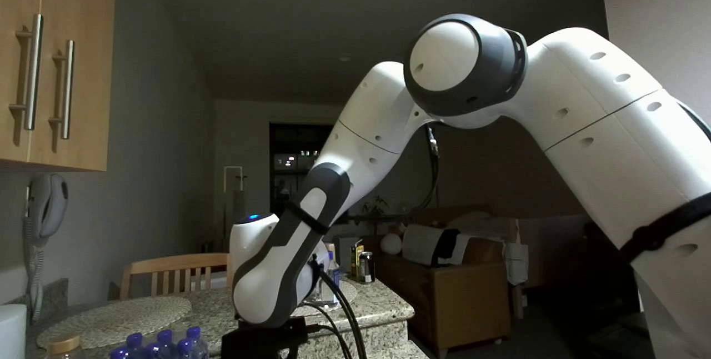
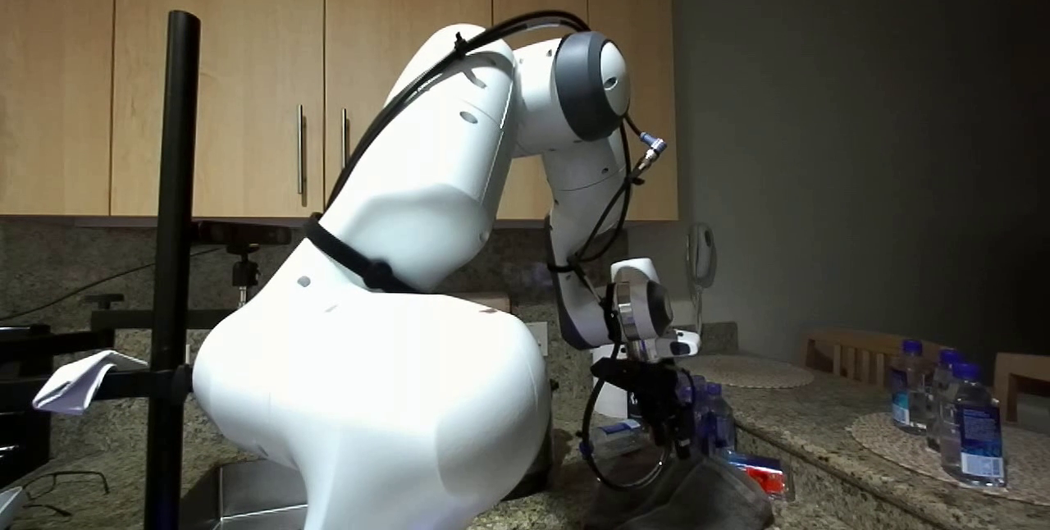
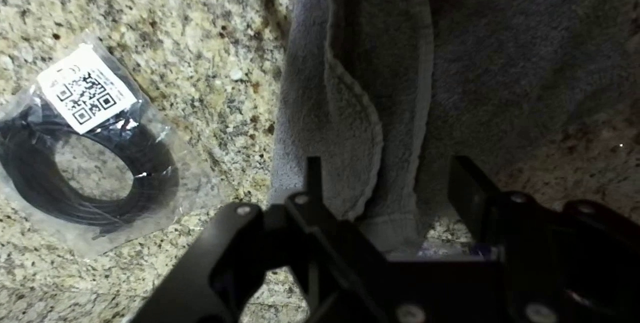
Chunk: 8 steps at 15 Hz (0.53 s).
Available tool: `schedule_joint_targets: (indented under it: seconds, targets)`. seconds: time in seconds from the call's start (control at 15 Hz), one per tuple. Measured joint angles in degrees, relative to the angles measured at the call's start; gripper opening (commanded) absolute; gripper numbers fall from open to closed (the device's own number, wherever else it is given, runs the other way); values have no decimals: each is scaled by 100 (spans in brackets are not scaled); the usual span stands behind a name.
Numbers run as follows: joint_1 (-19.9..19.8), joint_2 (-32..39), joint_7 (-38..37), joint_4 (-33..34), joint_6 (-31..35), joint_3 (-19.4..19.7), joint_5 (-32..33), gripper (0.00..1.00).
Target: Move the grey towel to the right.
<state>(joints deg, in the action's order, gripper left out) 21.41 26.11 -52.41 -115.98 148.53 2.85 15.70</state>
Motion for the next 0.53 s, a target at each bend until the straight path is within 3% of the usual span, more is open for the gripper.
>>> schedule_joint_targets:
  seconds: [0.53]
  targets:
    - [4, 422, 0, 75, 276, 80, 47, 100]
